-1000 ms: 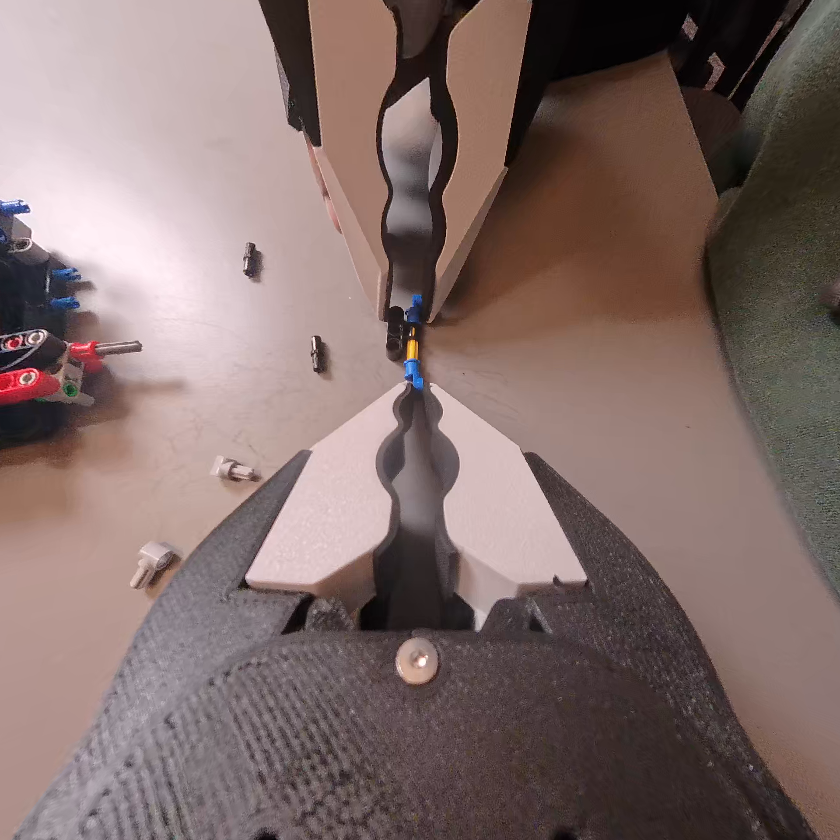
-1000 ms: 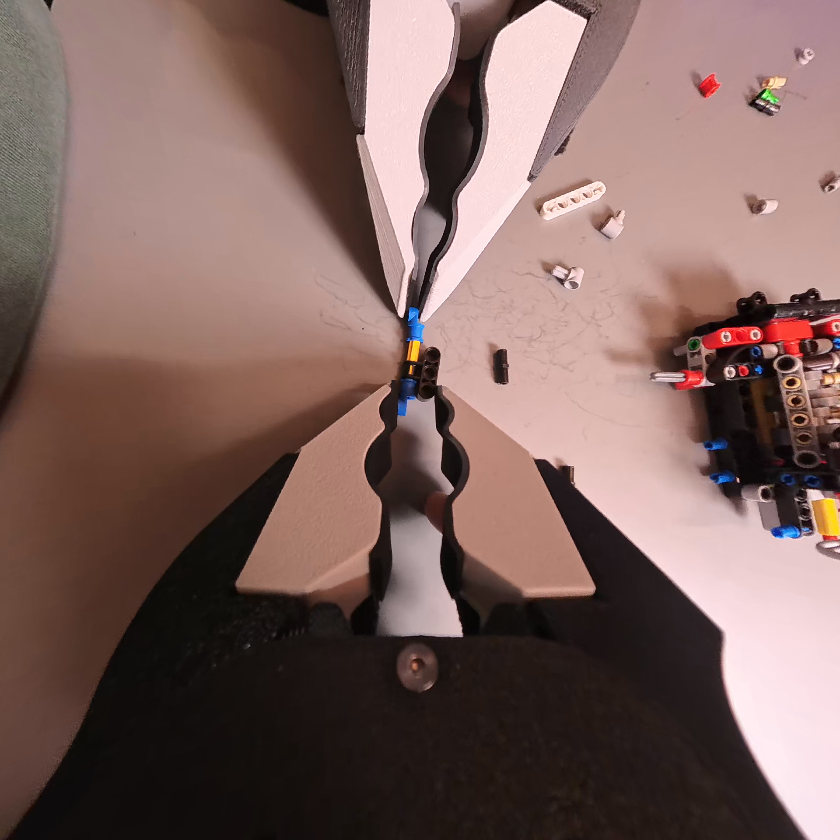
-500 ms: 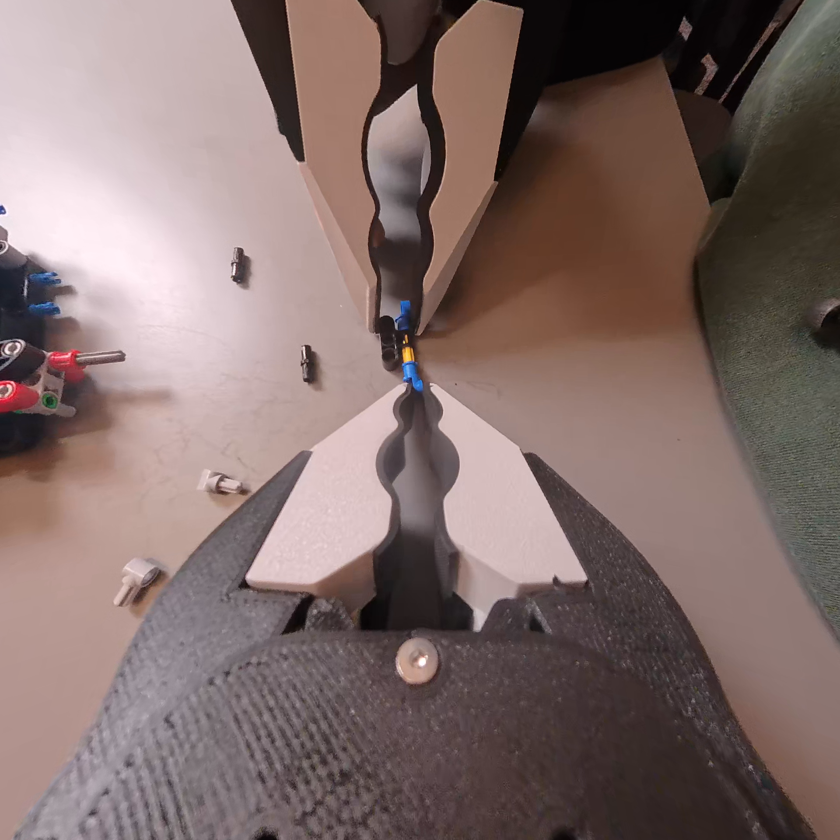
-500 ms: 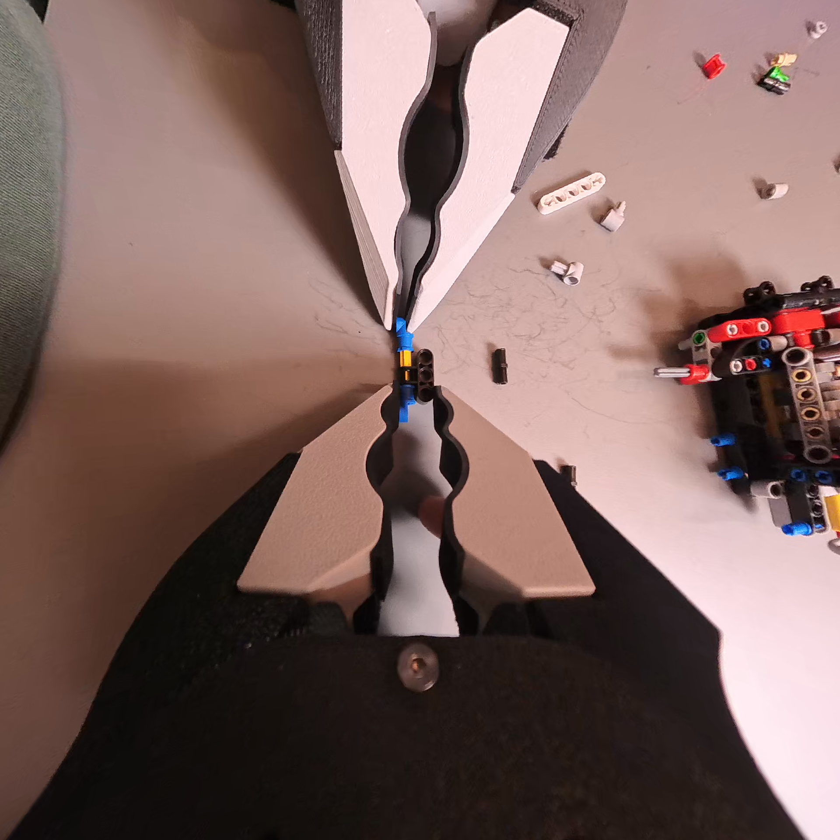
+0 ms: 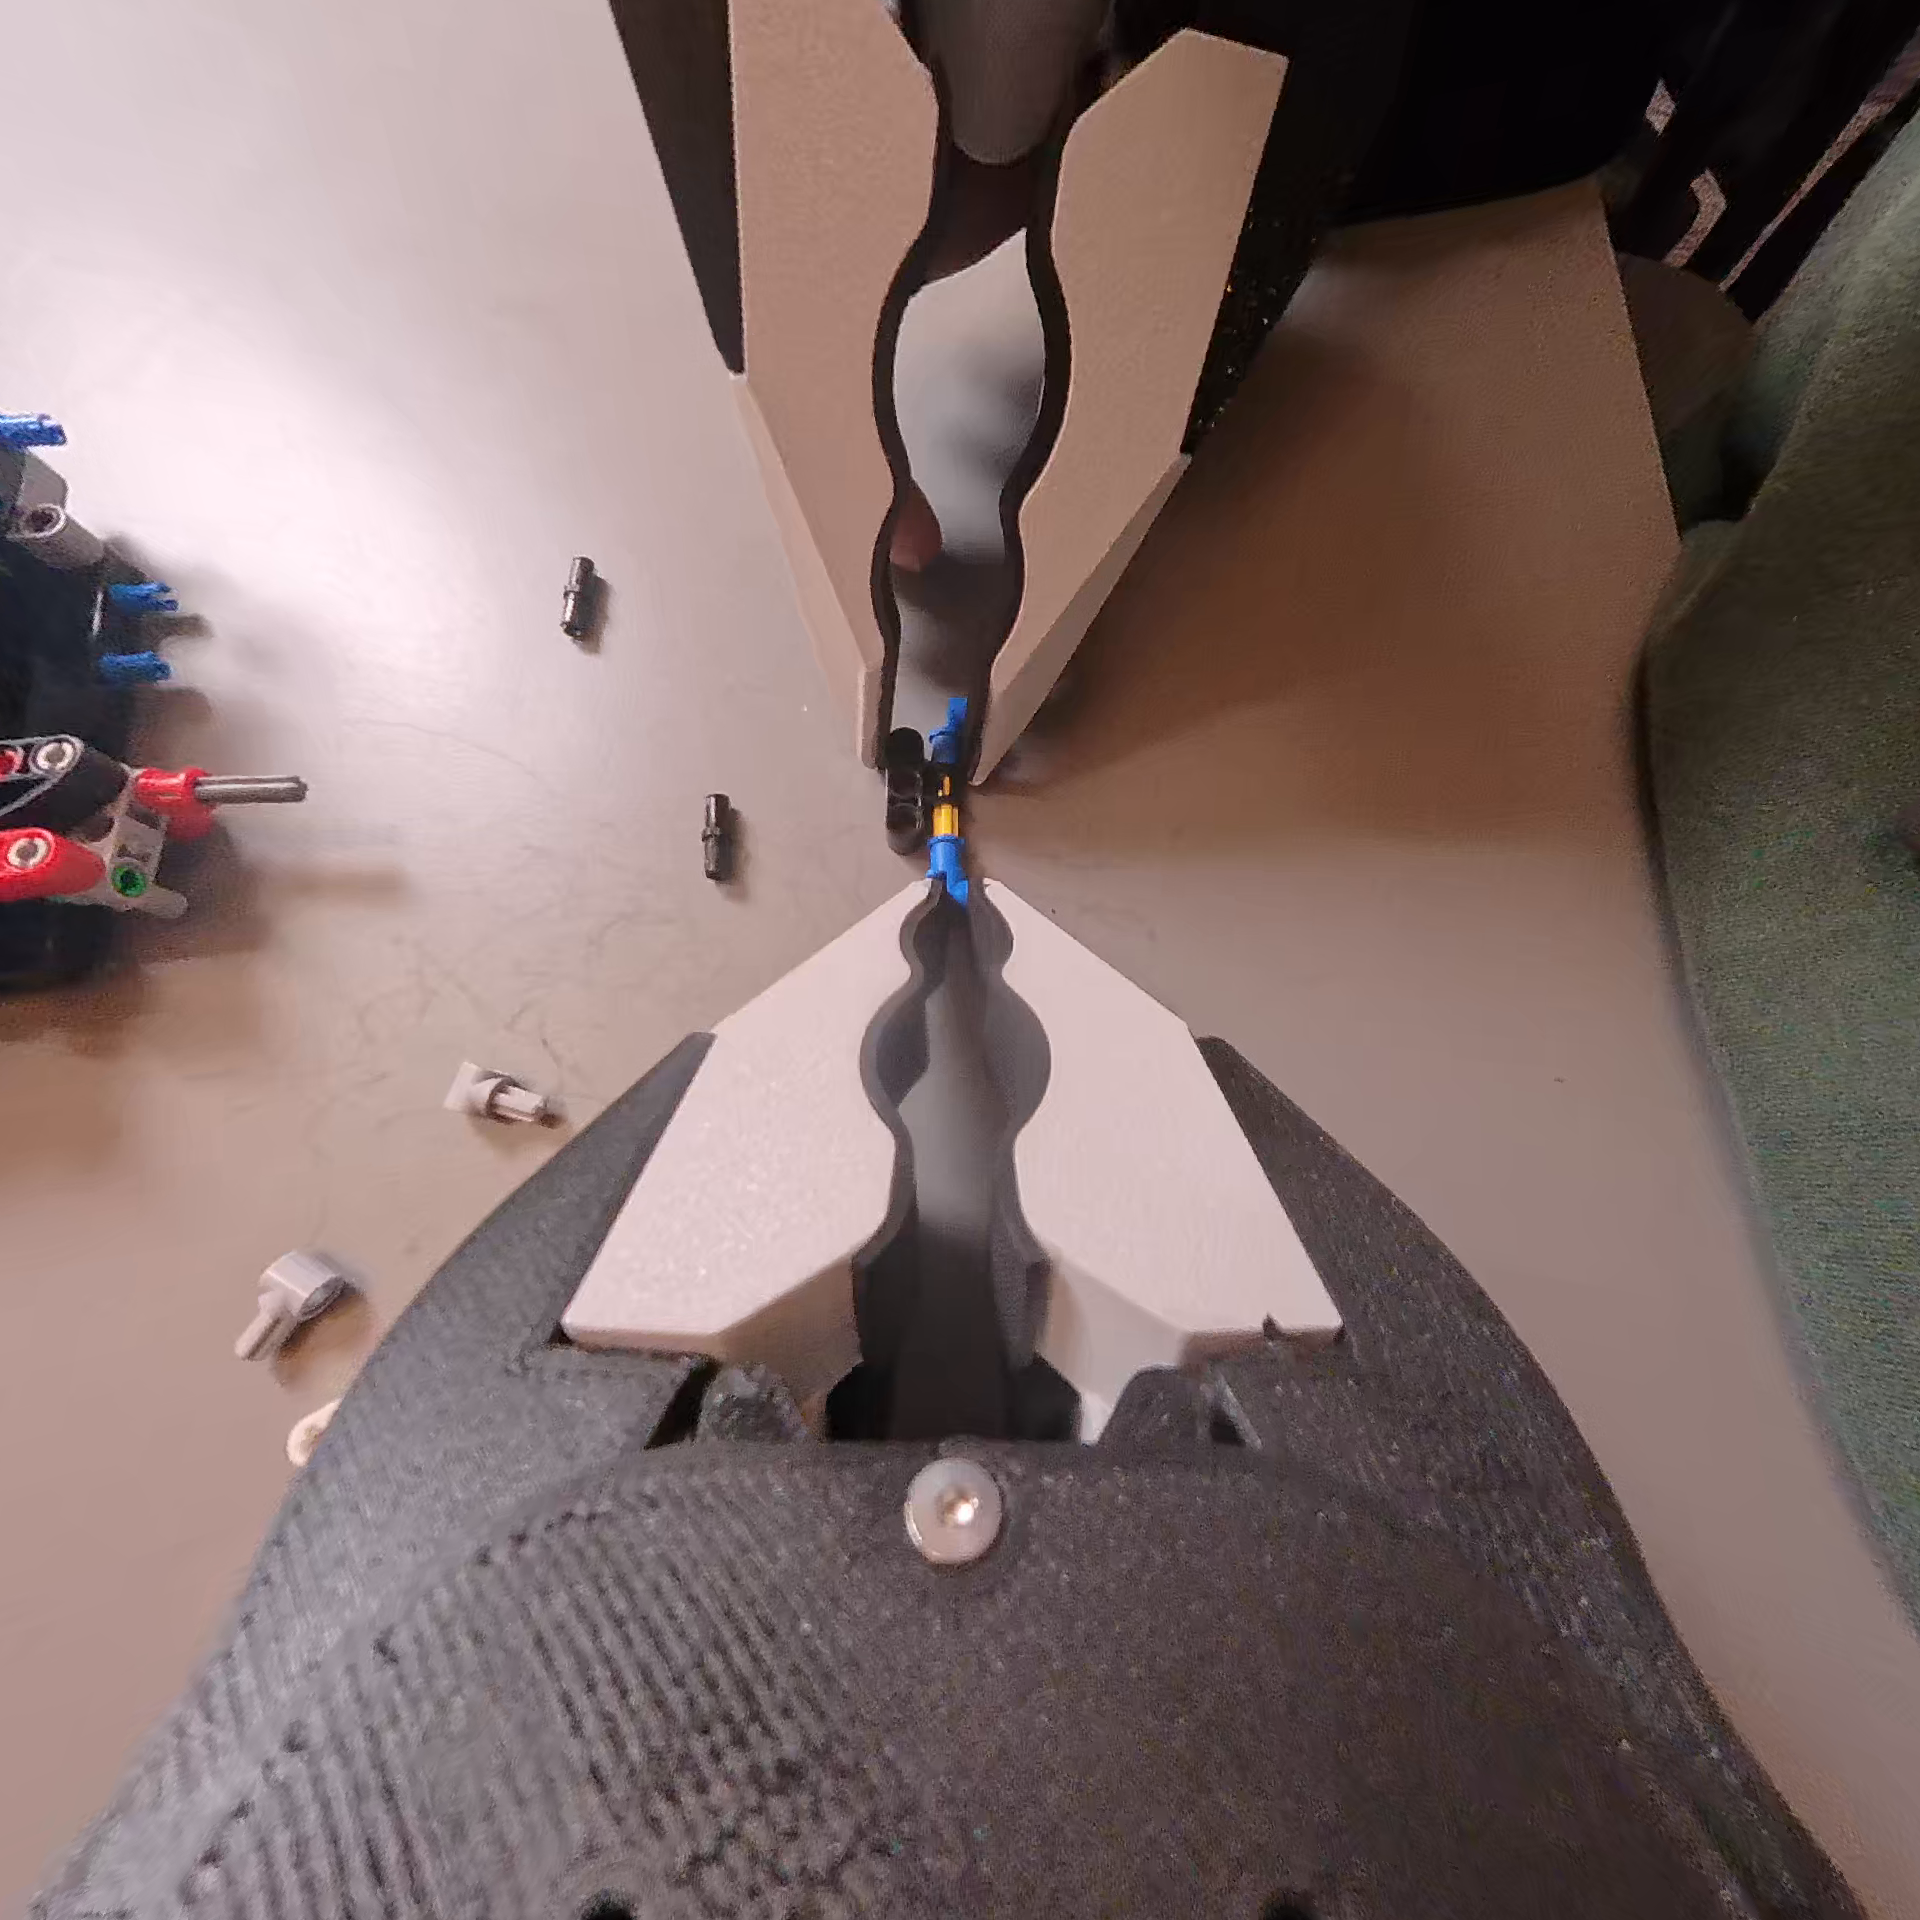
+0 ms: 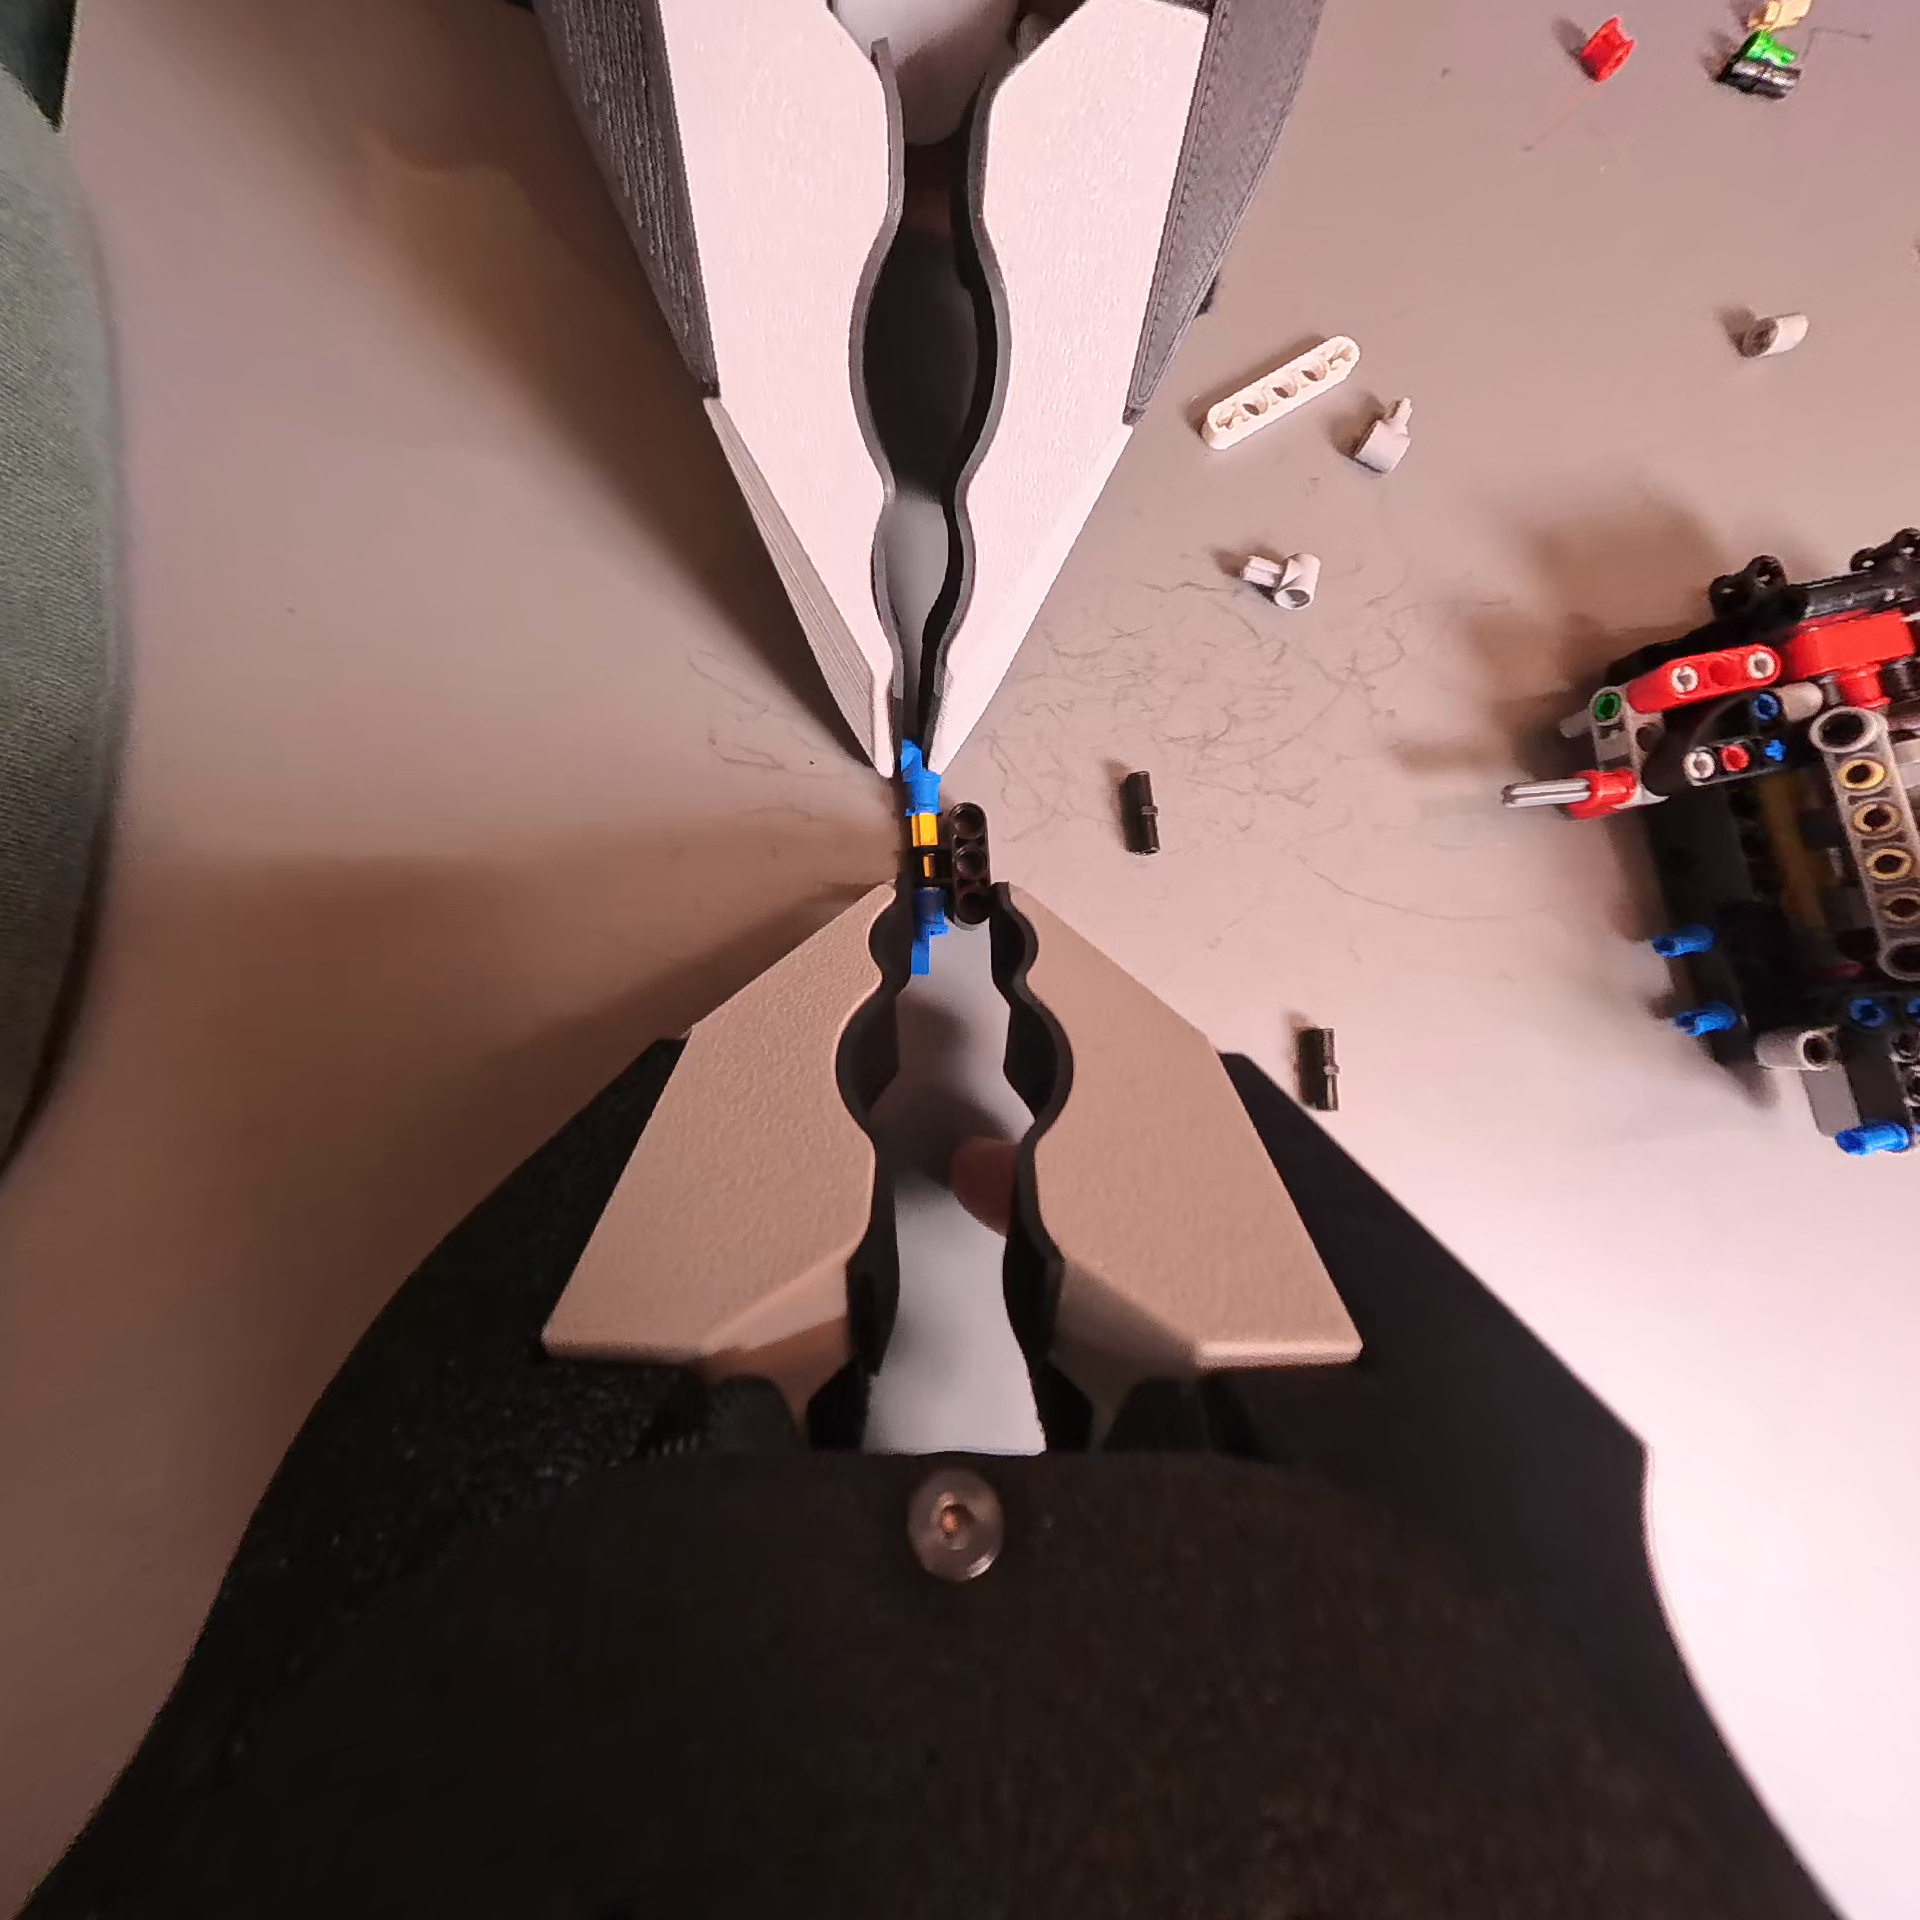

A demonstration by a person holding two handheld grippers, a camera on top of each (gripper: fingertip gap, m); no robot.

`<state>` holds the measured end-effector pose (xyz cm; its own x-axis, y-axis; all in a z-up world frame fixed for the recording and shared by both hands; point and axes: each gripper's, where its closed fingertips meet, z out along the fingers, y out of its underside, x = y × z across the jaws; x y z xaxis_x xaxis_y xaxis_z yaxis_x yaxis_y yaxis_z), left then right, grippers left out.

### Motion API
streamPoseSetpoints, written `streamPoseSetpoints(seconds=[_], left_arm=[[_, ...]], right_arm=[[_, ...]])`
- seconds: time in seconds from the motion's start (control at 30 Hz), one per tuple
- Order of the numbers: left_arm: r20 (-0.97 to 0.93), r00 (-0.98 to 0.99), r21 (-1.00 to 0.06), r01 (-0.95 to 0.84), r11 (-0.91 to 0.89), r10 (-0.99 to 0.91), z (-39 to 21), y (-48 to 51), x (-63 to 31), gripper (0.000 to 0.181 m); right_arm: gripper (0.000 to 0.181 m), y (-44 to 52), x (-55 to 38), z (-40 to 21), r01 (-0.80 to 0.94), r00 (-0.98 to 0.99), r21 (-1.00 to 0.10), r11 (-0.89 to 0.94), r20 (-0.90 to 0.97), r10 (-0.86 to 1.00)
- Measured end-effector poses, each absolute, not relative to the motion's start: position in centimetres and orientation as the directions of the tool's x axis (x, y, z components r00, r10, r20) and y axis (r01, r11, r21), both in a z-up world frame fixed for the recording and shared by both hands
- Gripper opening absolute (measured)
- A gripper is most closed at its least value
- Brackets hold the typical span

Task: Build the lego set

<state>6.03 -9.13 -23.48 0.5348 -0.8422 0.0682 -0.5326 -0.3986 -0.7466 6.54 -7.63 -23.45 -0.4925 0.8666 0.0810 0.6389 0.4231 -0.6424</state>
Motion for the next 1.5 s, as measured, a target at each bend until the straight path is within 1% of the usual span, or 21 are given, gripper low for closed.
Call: streamPoseSetpoints(seconds=[0.2, 0.47, 0.5, 0.53, 0.67, 0.77, 0.83, 1.2, 1.5], left_arm=[[0.074, 0.563, -0.751, -0.511, -0.417, -0.823, -23.5, -9.0, 6.1, 0.001], [0.083, 0.542, -0.748, -0.520, -0.412, -0.836, -23.5, -9.1, 6.0, 0.002], [0.079, 0.541, -0.749, -0.522, -0.409, -0.837, -23.5, -9.1, 6.1, 0.002], [0.075, 0.540, -0.749, -0.525, -0.405, -0.838, -23.5, -9.1, 6.1, 0.002], [0.074, 0.539, -0.748, -0.526, -0.404, -0.839, -23.5, -9.1, 6.1, 0.002], [0.070, 0.541, -0.748, -0.528, -0.403, -0.838, -23.5, -9.1, 6.1, 0.002], [0.071, 0.540, -0.748, -0.527, -0.403, -0.838, -23.5, -9.1, 6.1, 0.002], [0.074, 0.563, -0.751, -0.512, -0.417, -0.823, -23.5, -8.9, 6.2, 0.001], [0.042, 0.523, -0.759, -0.537, -0.367, -0.851, -23.5, -8.8, 6.5, 0.001]], right_arm=[[0.012, -7.6, 6.6, -23.5, 0.651, -0.474, -0.645, 0.401, 0.067, 0.878], [0.014, -7.6, 6.8, -23.2, 0.624, -0.496, -0.654, 0.428, 0.091, 0.864], [0.020, -7.8, 7.1, -23.1, 0.624, -0.508, -0.657, 0.424, 0.072, 0.858], [0.022, -8.0, 7.5, -23.1, 0.629, -0.517, -0.653, 0.421, 0.051, 0.854], [0.009, -7.8, 8.3, -23.5, 0.639, -0.542, -0.622, 0.451, 0.052, 0.839], [0.008, -7.6, 8.4, -23.6, 0.645, -0.542, -0.608, 0.463, 0.063, 0.838], [0.003, -7.6, 8.2, -23.6, 0.646, -0.535, -0.611, 0.458, 0.066, 0.842], [0.001, -7.7, 8.0, -23.5, 0.627, -0.533, -0.633, 0.455, 0.078, 0.843], [0.000, -7.7, 8.0, -23.5, 0.611, -0.559, -0.645, 0.458, 0.058, 0.827]])
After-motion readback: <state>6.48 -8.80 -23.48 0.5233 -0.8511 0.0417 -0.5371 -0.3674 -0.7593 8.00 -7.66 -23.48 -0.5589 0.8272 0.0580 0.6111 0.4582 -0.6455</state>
